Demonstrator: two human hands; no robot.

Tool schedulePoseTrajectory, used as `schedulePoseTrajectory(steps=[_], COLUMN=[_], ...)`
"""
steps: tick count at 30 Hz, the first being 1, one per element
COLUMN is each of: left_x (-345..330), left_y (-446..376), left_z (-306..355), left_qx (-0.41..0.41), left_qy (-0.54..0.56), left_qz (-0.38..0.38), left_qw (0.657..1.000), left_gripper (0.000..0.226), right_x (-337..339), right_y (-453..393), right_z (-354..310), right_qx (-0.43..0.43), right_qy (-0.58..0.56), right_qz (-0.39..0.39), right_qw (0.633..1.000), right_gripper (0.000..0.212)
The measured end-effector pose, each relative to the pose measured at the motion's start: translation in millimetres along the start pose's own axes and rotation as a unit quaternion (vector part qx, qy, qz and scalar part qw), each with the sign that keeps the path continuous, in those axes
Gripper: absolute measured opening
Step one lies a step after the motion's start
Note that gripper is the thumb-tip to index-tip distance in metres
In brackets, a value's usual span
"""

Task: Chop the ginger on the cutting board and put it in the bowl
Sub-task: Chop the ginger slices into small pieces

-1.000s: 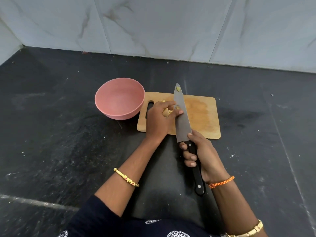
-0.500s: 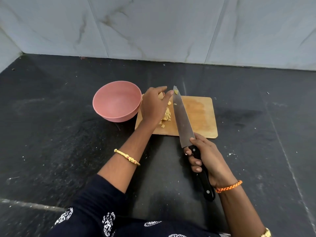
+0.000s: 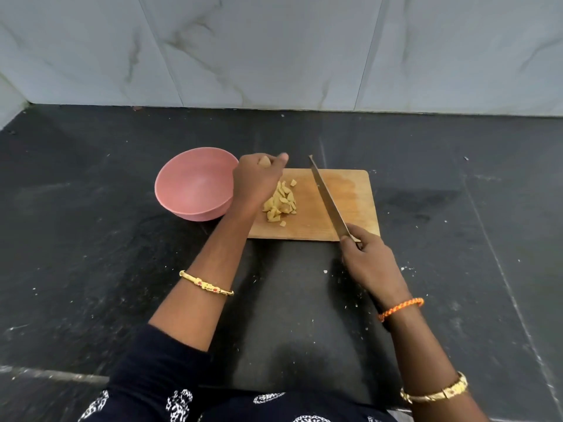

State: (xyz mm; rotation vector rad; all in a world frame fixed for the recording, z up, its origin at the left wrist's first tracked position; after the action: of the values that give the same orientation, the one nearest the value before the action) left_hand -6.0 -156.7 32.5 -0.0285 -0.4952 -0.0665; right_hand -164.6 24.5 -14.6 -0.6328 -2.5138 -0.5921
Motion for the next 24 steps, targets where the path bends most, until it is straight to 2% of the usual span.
schedulePoseTrajectory(steps=[2,4,6,8,11,14,16,19,21,24], left_x=[11,18,20,16,9,-1,-5,-9,-12,-14], left_y=[1,0,-1,1,0,1,2,2,1,-4], left_z=[1,1,-4,-4,-7,-6,-9,-16,-18,-22], left_qx=[0.037,0.091,0.164,0.198,0.194,0.177,0.183,0.202,0.205,0.2], left_qy=[0.039,0.078,0.161,0.216,0.203,0.206,0.214,0.246,0.27,0.272], left_qz=[0.003,-0.003,-0.02,-0.051,-0.076,-0.072,-0.061,-0.046,-0.045,-0.045], left_qw=[0.999,0.993,0.973,0.955,0.957,0.96,0.957,0.947,0.94,0.94], left_gripper=[0.043,0.046,0.045,0.04,0.035,0.009,0.017,0.011,0.008,0.017], right_x=[2,1,-2,0,12,15,15,18,25,39], right_y=[-4,-4,1,8,21,25,21,17,17,23], right_z=[-9,-21,-33,-39,-40,-27,-12,4,8,2], right_qx=[0.009,0.022,0.051,0.07,0.08,0.056,0.029,-0.007,0.011,0.061], right_qy=[0.096,0.194,0.262,0.293,0.285,0.241,0.163,0.034,0.075,0.242], right_qz=[0.008,0.011,0.003,-0.006,0.01,0.009,-0.01,-0.037,-0.004,0.092], right_qw=[0.995,0.981,0.964,0.954,0.955,0.969,0.986,0.999,0.997,0.964], right_gripper=[0.041,0.043,0.044,0.044,0.045,0.044,0.041,0.034,0.035,0.039])
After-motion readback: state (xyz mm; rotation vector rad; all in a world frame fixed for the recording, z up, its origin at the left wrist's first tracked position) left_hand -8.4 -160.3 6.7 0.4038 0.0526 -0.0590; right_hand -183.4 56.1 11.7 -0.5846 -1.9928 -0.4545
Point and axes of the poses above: each hand's wrist, its own y-axis away from the middle knuckle, its own x-axis out of the back of the hand, z = x × y, the point moved 10 cm from there along -y, towards the middle knuckle, and after that the axes turned 3 degrees about z, right-handed, at the moved point
